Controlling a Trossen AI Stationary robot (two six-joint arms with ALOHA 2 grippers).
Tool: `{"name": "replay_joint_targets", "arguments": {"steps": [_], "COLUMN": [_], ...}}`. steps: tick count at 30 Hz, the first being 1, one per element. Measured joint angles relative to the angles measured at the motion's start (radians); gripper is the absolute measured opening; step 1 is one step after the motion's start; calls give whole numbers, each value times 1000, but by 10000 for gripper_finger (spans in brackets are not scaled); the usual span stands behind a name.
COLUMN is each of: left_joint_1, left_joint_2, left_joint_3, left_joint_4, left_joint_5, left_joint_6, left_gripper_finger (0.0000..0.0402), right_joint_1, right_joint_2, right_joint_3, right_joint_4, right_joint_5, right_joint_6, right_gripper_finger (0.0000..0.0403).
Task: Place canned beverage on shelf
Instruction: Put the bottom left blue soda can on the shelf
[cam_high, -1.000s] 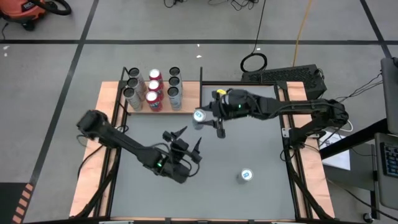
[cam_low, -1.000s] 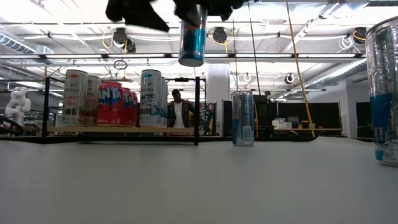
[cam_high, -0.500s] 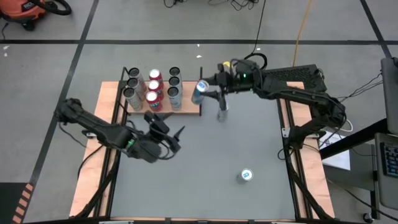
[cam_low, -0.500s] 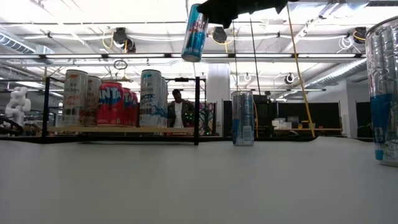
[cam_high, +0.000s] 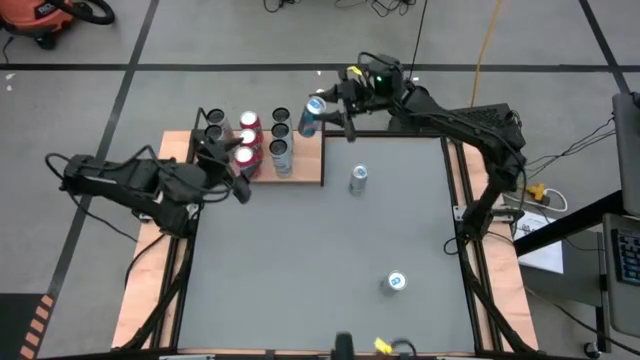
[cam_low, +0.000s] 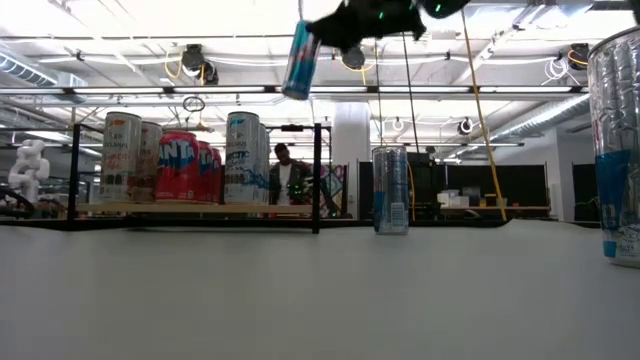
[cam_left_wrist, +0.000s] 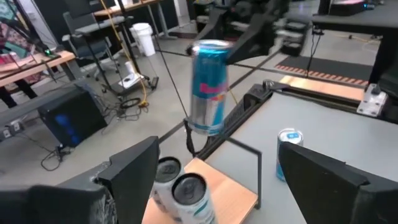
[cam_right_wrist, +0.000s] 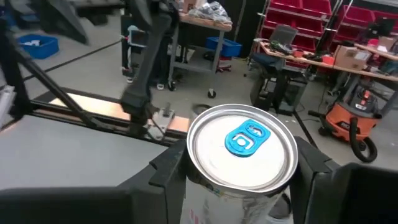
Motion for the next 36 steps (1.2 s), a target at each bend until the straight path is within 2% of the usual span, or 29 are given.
{"name": "replay_joint_targets", "arguments": {"steps": [5, 10, 14, 27, 36], "left_joint_1": [44, 87, 108, 157, 156], "left_joint_2": [-21, -1, 2, 2, 2], "left_joint_3": [0, 0, -1, -1, -1], "left_joint_4": [-70, -103, -102, -106, -106], "left_joint_5": [31, 74, 89, 126, 130], "left_joint_6": [-17, -41, -33, -15, -17], "left_gripper_finger": [328, 328, 328, 328, 328], "right_joint_1": [-58, -78, -83, -110, -119], "right_joint_2": [139, 267, 321, 351, 352], "right_joint_3": [35, 127, 184, 186, 94], "right_joint_4": [93, 77, 55, -70, 23], "right_joint_5": [-65, -67, -80, -92, -90], "right_joint_6": [60, 60, 40, -56, -73], "right_gripper_finger": [150, 150, 150, 150, 151]}}
